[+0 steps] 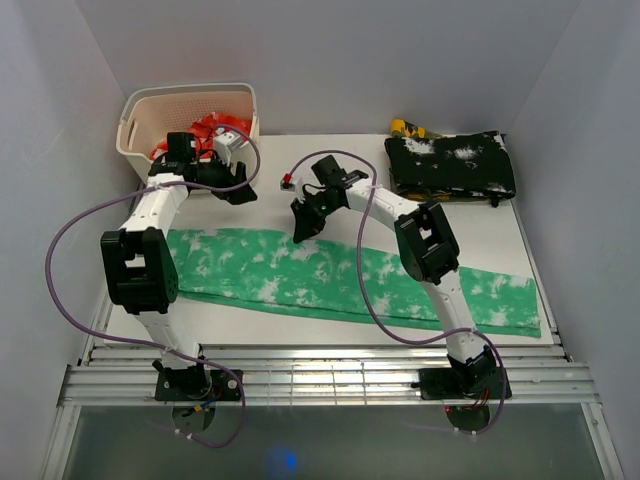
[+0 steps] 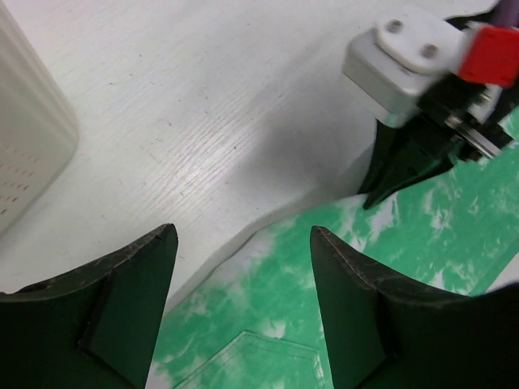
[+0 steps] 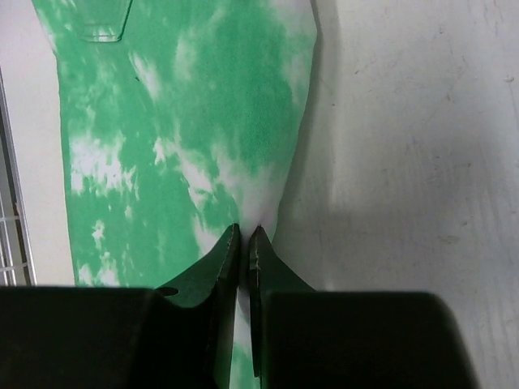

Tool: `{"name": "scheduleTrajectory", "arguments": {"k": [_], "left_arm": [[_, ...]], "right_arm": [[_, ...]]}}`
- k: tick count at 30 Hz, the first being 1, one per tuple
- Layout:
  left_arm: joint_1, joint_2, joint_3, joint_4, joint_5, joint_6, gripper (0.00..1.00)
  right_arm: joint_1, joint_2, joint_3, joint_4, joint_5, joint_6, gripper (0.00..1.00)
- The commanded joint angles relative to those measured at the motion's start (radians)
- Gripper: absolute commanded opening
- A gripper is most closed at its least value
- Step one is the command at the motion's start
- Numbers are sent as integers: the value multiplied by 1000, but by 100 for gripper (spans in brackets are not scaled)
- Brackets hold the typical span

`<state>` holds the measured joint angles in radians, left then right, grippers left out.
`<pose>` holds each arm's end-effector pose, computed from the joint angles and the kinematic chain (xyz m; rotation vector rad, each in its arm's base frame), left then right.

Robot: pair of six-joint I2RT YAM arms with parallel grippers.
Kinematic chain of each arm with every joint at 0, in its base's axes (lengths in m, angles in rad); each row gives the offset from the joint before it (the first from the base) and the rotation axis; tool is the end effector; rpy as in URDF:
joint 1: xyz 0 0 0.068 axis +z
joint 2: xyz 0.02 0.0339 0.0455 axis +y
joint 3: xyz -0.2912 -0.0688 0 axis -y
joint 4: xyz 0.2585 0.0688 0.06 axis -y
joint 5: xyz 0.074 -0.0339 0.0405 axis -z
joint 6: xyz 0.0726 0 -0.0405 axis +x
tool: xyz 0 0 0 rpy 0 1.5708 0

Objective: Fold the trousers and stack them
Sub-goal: Fold the trousers

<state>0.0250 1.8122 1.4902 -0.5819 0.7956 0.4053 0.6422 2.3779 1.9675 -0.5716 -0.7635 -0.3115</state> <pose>0.4322 -0.0411 0.2733 0.7409 2.1303 -0.7512 0.4196 0.3765 0.1616 -1.4027 2.0592 1.1028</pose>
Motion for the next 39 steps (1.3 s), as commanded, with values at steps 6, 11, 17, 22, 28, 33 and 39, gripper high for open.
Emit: {"name": "scheduleTrajectory", "arguments": {"k": [6, 11, 17, 22, 28, 33, 39], "left_arm": [[15, -50, 25, -4, -68, -108, 73], [10, -89, -14, -45, -107, -100, 74], [-7, -85, -25, -172, -141, -7, 74], [-128, -74, -30, -269, -194, 121, 75], [-198, 7, 27, -417, -202, 204, 75], [-234, 12, -11, -368, -291, 178, 75], [-298, 30, -50, -285, -458, 147, 74]], "right_arm": [[187, -284, -319, 171, 344, -207, 8], [342, -362, -596, 428, 741, -331, 8], [494, -313, -834, 780, 1138, -483, 8], [579, -232, -987, 1123, 1346, -678, 8], [629, -84, -1160, 1671, 1509, -980, 8], [654, -8, -1207, 1886, 1544, -1075, 8], [677, 44, -1214, 2003, 1566, -1147, 8]]}}
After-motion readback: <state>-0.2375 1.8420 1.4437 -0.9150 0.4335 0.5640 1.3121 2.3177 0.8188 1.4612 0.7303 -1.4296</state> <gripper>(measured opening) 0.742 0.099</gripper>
